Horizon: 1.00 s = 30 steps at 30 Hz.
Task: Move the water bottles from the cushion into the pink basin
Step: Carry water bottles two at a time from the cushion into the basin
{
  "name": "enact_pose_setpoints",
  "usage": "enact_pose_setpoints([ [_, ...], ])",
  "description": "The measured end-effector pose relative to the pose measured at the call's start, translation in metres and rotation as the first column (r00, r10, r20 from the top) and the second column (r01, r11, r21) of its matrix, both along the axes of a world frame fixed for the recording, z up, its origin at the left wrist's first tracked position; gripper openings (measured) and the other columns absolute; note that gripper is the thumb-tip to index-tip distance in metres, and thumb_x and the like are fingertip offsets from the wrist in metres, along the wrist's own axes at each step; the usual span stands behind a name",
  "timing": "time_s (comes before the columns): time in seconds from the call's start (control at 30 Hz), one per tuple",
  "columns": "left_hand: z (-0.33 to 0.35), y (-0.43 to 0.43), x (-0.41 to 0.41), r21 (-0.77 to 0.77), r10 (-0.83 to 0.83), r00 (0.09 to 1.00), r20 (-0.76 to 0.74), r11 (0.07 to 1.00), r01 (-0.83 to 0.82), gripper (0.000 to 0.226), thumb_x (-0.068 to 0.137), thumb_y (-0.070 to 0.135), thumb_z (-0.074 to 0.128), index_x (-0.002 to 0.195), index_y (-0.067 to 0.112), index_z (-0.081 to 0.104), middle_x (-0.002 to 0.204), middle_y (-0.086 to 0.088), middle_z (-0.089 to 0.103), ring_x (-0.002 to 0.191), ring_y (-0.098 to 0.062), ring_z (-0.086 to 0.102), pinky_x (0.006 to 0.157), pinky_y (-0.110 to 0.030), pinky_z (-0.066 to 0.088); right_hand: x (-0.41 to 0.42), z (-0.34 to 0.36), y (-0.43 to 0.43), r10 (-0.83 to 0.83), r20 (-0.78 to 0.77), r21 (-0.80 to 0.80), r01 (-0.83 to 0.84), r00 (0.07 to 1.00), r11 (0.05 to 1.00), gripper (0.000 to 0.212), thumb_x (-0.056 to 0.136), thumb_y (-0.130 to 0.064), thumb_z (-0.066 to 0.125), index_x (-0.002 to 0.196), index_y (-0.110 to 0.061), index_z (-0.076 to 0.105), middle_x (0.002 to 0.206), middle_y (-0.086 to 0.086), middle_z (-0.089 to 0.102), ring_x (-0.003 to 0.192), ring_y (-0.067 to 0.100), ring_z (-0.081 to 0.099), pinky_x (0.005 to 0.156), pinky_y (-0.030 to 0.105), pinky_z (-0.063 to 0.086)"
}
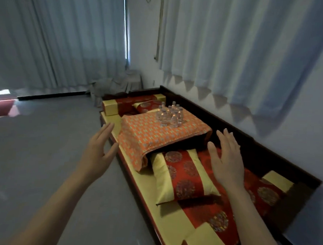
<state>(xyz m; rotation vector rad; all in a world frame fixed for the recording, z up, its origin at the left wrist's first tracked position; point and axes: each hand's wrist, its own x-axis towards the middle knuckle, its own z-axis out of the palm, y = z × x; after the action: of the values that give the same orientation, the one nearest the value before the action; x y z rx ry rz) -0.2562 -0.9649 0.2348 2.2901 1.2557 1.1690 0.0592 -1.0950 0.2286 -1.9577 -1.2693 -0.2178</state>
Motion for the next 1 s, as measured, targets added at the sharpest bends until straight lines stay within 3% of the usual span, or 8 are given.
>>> enact_pose_setpoints([
  [0.23,-0.011,0.095,-0.064,-0.045,0.071,0.997,-0.035,0.996,-0.072,0.061,0.087,0.008,0.064,0.143,0.009,0.040,0.149,-0.010,0.041,0.139,-0.024,0.036,0.108,-0.032,0.026,-0.052,-0.021,0.097,0.041,-0.014,-0.057,-0.042,0.999,0.997,0.057,0.097,-0.051,0.040,0.146,-0.022,0.038,0.158,-0.002,0.026,0.147,0.012,0.015,0.120,0.045,0.018],
  [0.47,-0.028,0.198,-0.079,-0.078,0.092,0.992,-0.092,0.992,-0.099,0.067,0.085,0.011,0.067,0.145,0.010,0.038,0.148,-0.010,0.043,0.135,-0.025,0.040,0.108,-0.039,0.032,-0.036,-0.036,0.195,0.023,0.039,-0.101,-0.019,0.999,0.995,0.069,0.085,-0.039,0.066,0.145,-0.023,0.036,0.157,-0.001,0.028,0.145,0.016,0.020,0.116,0.048,0.027],
  [0.67,-0.039,0.321,-0.061,-0.117,0.095,0.986,-0.134,0.987,-0.111,0.069,0.085,0.014,0.068,0.146,0.012,0.035,0.147,-0.011,0.044,0.135,-0.026,0.040,0.107,-0.041,0.034,-0.002,-0.063,0.301,-0.018,-0.005,-0.175,0.017,1.000,0.984,0.074,0.083,-0.040,0.068,0.146,-0.021,0.035,0.158,0.001,0.027,0.145,0.019,0.023,0.115,0.046,0.029],
  [0.87,-0.052,0.433,-0.029,-0.160,0.062,0.994,-0.092,0.984,-0.077,0.067,0.085,0.015,0.068,0.144,0.012,0.037,0.145,-0.011,0.046,0.131,-0.027,0.043,0.100,-0.031,0.030,0.017,-0.089,0.408,-0.056,-0.092,-0.255,0.031,0.994,0.966,0.075,0.083,-0.044,0.067,0.146,-0.018,0.036,0.157,0.004,0.030,0.145,0.022,0.023,0.113,0.042,0.027],
  [1.0,-0.069,0.495,-0.007,-0.290,0.029,0.999,-0.038,0.956,-0.039,0.062,0.089,0.020,0.063,0.145,0.016,0.036,0.145,-0.006,0.046,0.130,-0.021,0.046,0.105,-0.037,0.036,0.017,-0.108,0.467,-0.050,-0.147,-0.292,0.005,0.988,0.956,0.070,0.084,-0.034,0.069,0.145,-0.015,0.038,0.154,0.007,0.034,0.142,0.026,0.027,0.111,0.042,0.029],
])
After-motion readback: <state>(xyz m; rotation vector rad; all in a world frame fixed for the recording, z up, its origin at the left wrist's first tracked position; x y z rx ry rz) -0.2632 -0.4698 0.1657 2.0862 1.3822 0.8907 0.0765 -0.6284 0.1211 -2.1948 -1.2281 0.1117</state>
